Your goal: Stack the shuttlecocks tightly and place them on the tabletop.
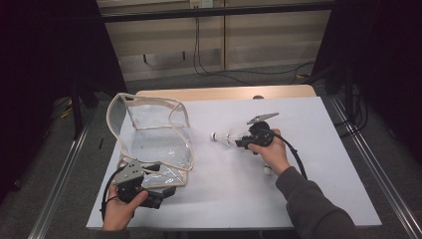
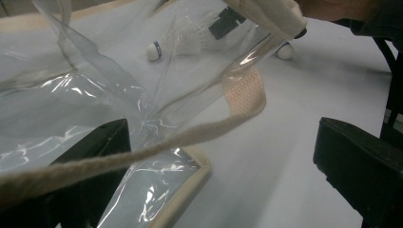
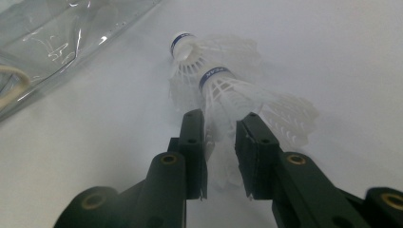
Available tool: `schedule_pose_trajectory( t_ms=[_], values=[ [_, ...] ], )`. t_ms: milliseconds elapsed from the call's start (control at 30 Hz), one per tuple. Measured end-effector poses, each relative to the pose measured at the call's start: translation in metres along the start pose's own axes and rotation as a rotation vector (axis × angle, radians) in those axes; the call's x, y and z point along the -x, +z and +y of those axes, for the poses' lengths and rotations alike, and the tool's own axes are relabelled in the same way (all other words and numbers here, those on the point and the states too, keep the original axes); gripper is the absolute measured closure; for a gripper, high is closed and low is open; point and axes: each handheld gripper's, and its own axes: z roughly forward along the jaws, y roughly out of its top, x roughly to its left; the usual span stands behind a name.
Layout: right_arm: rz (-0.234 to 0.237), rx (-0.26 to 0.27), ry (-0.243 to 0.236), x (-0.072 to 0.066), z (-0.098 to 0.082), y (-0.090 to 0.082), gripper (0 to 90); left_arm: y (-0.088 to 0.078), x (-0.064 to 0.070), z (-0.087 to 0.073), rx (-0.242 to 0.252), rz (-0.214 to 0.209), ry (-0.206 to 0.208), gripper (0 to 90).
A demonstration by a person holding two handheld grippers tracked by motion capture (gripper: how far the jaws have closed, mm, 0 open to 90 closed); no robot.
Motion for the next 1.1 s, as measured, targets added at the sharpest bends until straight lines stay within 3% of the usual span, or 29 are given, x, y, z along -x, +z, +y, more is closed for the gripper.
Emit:
schedule_pose_trajectory(
  t_ms=[267,633,1100],
  values=[
    [0.029,0.005,-0.012,0.000,0.000,-0.002,89.6,0.000,0.000,0.000,0.002,0.002,0.004,5.3],
    [0.049,0.041,-0.001,-0.002,0.002,0.000,90.0,0.000,0.000,0.000,-0.001,0.000,0.002,5.3],
    [0.060,0.038,-0.021,-0.009,0.007,0.008,90.0,0.000,-0.001,0.000,0.001,0.002,0.006,5.3]
  ],
)
